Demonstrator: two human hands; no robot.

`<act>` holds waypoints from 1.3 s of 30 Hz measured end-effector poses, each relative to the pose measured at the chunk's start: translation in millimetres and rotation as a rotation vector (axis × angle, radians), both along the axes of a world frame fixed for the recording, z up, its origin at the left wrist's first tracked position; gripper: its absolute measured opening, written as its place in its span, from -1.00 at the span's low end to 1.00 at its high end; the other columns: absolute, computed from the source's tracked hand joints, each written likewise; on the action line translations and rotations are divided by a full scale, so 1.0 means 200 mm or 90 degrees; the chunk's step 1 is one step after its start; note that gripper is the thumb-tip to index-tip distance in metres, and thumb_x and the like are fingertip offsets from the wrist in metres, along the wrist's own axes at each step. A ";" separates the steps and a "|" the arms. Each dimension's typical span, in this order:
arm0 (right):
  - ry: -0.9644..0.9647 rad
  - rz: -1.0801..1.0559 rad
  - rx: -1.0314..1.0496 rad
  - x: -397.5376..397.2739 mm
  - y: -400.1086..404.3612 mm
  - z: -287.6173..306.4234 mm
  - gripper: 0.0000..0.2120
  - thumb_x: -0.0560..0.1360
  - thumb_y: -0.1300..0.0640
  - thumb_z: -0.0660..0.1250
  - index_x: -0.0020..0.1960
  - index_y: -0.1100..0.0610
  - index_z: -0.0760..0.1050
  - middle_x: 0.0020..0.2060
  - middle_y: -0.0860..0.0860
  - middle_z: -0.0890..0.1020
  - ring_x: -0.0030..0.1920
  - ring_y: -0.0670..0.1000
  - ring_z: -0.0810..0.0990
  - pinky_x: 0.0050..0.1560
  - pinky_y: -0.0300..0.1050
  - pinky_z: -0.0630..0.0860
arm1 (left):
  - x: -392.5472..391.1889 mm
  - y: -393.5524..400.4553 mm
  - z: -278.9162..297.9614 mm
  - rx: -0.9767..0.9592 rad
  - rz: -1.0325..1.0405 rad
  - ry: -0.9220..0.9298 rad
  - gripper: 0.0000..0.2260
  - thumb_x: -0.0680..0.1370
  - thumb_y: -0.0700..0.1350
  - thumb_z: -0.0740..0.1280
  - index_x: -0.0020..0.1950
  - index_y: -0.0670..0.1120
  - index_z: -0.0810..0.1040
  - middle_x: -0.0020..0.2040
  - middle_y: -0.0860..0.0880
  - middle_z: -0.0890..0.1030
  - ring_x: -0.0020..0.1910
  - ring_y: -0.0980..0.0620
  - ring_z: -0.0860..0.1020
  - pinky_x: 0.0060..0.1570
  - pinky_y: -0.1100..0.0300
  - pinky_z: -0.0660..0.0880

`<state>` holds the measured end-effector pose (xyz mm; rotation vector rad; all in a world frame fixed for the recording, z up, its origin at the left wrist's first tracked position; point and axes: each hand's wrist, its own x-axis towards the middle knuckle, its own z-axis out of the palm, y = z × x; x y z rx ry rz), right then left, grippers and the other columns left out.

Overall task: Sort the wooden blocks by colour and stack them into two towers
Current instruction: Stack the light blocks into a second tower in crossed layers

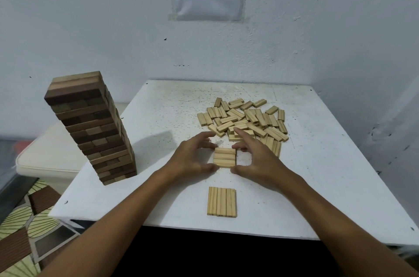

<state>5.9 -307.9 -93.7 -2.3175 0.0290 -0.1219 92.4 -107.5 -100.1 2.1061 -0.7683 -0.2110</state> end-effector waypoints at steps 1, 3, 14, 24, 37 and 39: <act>-0.004 -0.002 -0.001 0.00 0.00 0.00 -0.03 0.37 0.05 0.54 0.56 -0.18 -0.01 0.23 -0.09 0.53 0.27 -0.10 0.40 0.24 -0.12 0.38 | 0.00 0.00 0.00 0.001 0.002 0.002 -0.31 0.26 0.01 0.50 0.37 0.15 0.40 0.11 0.18 0.62 0.23 0.28 0.48 0.21 0.26 0.43; -0.011 -0.005 -0.004 0.00 0.00 -0.02 -0.04 0.37 0.05 0.54 0.56 -0.18 0.00 0.22 -0.08 0.53 0.26 -0.10 0.41 0.24 -0.11 0.39 | 0.00 0.00 0.00 0.000 0.008 0.006 -0.32 0.27 -0.02 0.52 0.36 0.15 0.41 0.12 0.17 0.62 0.22 0.29 0.48 0.16 0.29 0.44; -0.044 -0.005 0.042 0.02 0.00 -0.05 -0.15 0.34 0.07 0.54 0.51 -0.09 0.19 0.12 -0.09 0.56 0.18 -0.08 0.48 0.15 -0.12 0.48 | 0.00 -0.02 0.03 -0.007 -0.002 0.014 -0.39 0.20 0.00 0.52 0.20 0.19 0.39 0.04 0.18 0.63 0.14 0.22 0.53 0.03 0.29 0.43; -0.085 0.022 0.102 -0.17 0.07 0.03 -0.23 0.30 0.20 0.55 0.40 -0.11 0.30 0.01 -0.10 0.58 0.06 -0.15 0.51 -0.09 -0.39 0.39 | -0.16 0.11 0.09 -0.079 -0.035 0.015 -0.44 0.23 -0.08 0.57 0.14 0.05 0.43 0.00 0.10 0.67 0.13 0.21 0.56 0.01 0.45 0.41; -0.041 0.030 0.078 -0.36 0.15 -0.05 -0.22 0.30 0.12 0.56 0.31 -0.33 0.22 0.03 -0.19 0.56 0.14 -0.17 0.49 0.18 -0.28 0.37 | -0.38 0.21 0.02 -0.056 -0.023 0.032 -0.43 0.17 0.12 0.53 0.13 0.12 0.45 0.02 0.21 0.64 0.18 0.21 0.53 0.27 0.13 0.43; -0.041 0.035 0.071 -0.35 0.16 -0.05 -0.22 0.30 0.11 0.56 0.32 -0.33 0.21 0.02 -0.21 0.55 0.15 -0.16 0.48 0.20 -0.23 0.38 | -0.38 0.21 0.01 -0.057 -0.027 0.022 -0.44 0.18 0.10 0.53 0.14 0.12 0.45 0.02 0.23 0.63 0.17 0.21 0.53 0.26 0.16 0.41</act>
